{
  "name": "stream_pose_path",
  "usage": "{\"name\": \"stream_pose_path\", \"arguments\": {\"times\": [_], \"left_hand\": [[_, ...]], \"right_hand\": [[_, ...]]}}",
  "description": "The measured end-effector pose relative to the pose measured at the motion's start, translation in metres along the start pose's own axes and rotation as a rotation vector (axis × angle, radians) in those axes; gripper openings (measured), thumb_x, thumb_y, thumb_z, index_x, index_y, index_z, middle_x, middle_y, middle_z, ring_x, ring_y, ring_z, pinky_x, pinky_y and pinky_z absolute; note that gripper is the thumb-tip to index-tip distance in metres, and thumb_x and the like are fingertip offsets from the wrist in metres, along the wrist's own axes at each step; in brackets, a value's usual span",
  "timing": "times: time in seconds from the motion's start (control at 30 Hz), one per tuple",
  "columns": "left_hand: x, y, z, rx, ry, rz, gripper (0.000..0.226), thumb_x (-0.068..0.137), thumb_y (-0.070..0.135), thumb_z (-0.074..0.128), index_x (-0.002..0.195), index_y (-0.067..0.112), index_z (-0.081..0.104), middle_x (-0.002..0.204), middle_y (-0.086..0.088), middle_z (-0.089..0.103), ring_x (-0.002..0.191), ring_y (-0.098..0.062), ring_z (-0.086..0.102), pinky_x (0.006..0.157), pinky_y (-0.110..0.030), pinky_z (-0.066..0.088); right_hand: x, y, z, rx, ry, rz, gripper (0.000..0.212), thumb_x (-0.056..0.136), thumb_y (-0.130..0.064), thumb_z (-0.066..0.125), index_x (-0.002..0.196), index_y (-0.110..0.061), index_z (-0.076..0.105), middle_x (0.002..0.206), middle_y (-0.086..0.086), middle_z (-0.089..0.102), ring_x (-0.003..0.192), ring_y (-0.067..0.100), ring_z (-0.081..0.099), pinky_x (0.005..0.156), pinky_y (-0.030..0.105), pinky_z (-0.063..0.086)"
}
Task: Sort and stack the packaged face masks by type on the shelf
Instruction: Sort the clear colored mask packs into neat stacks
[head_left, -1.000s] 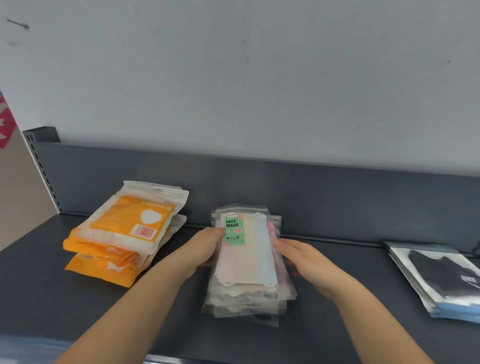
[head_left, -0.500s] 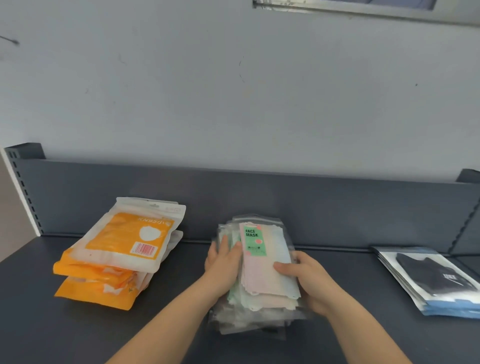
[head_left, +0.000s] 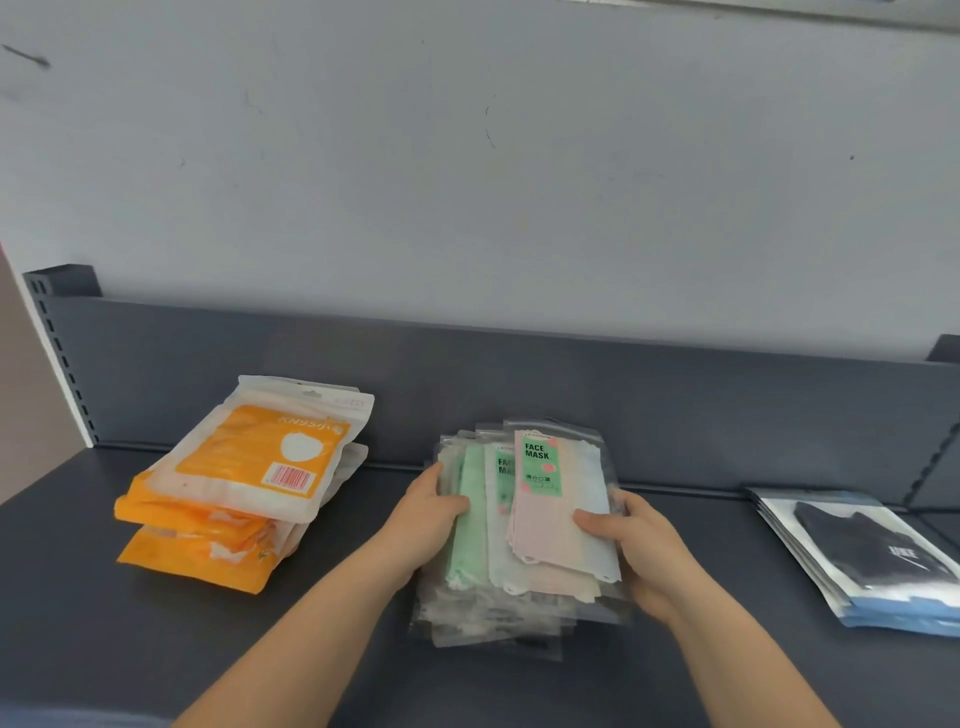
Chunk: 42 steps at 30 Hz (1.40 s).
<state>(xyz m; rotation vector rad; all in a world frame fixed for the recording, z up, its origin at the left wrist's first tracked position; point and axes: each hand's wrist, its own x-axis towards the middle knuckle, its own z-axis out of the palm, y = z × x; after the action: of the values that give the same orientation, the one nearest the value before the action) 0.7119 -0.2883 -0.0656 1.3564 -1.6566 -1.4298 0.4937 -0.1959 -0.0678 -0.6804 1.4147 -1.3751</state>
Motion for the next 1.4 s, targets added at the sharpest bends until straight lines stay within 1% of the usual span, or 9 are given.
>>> {"name": "stream_pose_path", "arguments": {"times": [0.23, 0.33, 0.47, 0.57, 0.8, 1.0, 1.13, 1.23, 1.4], "left_hand": [[-0.002, -0.001, 0.003, 0.051, 0.019, 0.021, 0.059, 0.099, 0.021, 0.050, 0.154, 0.021, 0.028, 0.156, -0.002, 0.034, 0.135, -0.020, 0.043, 0.108, -0.033, 0.039], [-0.006, 0.002, 0.006, 0.078, 0.026, 0.055, 0.057, 0.101, 0.021, 0.046, 0.154, 0.022, 0.026, 0.157, 0.001, 0.033, 0.133, -0.018, 0.043, 0.107, -0.031, 0.038], [-0.007, -0.001, 0.015, 0.387, 0.018, 0.142, 0.057, 0.103, 0.035, 0.034, 0.157, 0.026, 0.016, 0.166, 0.003, 0.002, 0.153, -0.019, 0.001, 0.123, -0.039, 0.010], [-0.006, 0.002, 0.021, 0.544, 0.045, 0.106, 0.057, 0.103, 0.043, 0.030, 0.157, 0.032, 0.014, 0.165, 0.009, -0.007, 0.152, -0.021, -0.008, 0.122, -0.052, 0.007], [-0.017, 0.011, 0.033, 0.661, 0.075, 0.185, 0.058, 0.102, 0.039, 0.025, 0.158, 0.025, 0.013, 0.164, 0.011, 0.015, 0.152, -0.018, -0.010, 0.121, -0.053, -0.004], [-0.030, 0.030, 0.037, 0.521, 0.017, 0.184, 0.057, 0.105, 0.039, 0.023, 0.158, 0.024, 0.008, 0.142, 0.008, 0.047, 0.140, -0.017, 0.031, 0.122, -0.045, 0.003], [-0.036, 0.035, 0.036, 0.381, -0.004, 0.177, 0.052, 0.106, 0.044, 0.022, 0.156, 0.036, 0.012, 0.139, 0.016, 0.047, 0.146, -0.018, 0.026, 0.123, -0.044, 0.007], [-0.033, 0.028, 0.032, 0.374, -0.008, 0.180, 0.051, 0.104, 0.052, 0.016, 0.154, 0.040, 0.017, 0.155, 0.020, 0.030, 0.150, -0.014, 0.017, 0.124, -0.044, 0.002], [-0.016, 0.013, 0.021, 0.434, 0.050, 0.223, 0.042, 0.105, 0.042, 0.030, 0.147, 0.045, 0.035, 0.149, 0.023, 0.042, 0.144, -0.007, 0.031, 0.123, -0.044, 0.011]], "right_hand": [[-0.002, -0.004, -0.008, 0.039, -0.029, 0.062, 0.031, 0.084, 0.007, 0.065, 0.109, -0.004, 0.050, 0.112, 0.019, 0.070, 0.099, 0.036, 0.068, 0.069, 0.043, 0.058], [0.001, -0.002, -0.010, 0.074, -0.060, 0.090, 0.036, 0.084, 0.008, 0.064, 0.116, -0.002, 0.049, 0.115, 0.019, 0.069, 0.102, 0.037, 0.067, 0.064, 0.040, 0.058], [0.008, 0.006, -0.011, 0.113, -0.112, 0.130, 0.054, 0.084, 0.006, 0.065, 0.133, 0.002, 0.042, 0.119, 0.019, 0.069, 0.105, 0.038, 0.068, 0.069, 0.043, 0.060], [0.008, 0.008, -0.011, 0.115, -0.157, 0.121, 0.052, 0.087, 0.006, 0.062, 0.135, 0.003, 0.041, 0.118, 0.018, 0.070, 0.102, 0.035, 0.071, 0.071, 0.044, 0.060], [0.000, 0.005, -0.012, 0.142, -0.117, 0.067, 0.046, 0.088, 0.009, 0.062, 0.125, -0.011, 0.044, 0.119, 0.015, 0.066, 0.102, 0.034, 0.068, 0.062, 0.041, 0.060], [-0.003, -0.002, -0.010, 0.194, -0.153, 0.063, 0.044, 0.088, 0.008, 0.061, 0.127, -0.010, 0.052, 0.112, 0.012, 0.073, 0.099, 0.033, 0.070, 0.064, 0.042, 0.060], [-0.003, -0.004, -0.011, 0.184, -0.163, 0.052, 0.035, 0.089, 0.007, 0.060, 0.119, -0.010, 0.056, 0.111, 0.010, 0.073, 0.102, 0.033, 0.069, 0.067, 0.043, 0.060], [0.000, -0.002, -0.014, 0.154, -0.111, 0.047, 0.034, 0.088, 0.007, 0.061, 0.117, -0.009, 0.055, 0.109, 0.011, 0.074, 0.101, 0.033, 0.069, 0.071, 0.047, 0.059], [0.003, 0.000, -0.024, 0.152, -0.068, 0.060, 0.035, 0.087, 0.008, 0.061, 0.118, -0.007, 0.056, 0.108, 0.013, 0.075, 0.101, 0.036, 0.070, 0.078, 0.050, 0.059]]}}
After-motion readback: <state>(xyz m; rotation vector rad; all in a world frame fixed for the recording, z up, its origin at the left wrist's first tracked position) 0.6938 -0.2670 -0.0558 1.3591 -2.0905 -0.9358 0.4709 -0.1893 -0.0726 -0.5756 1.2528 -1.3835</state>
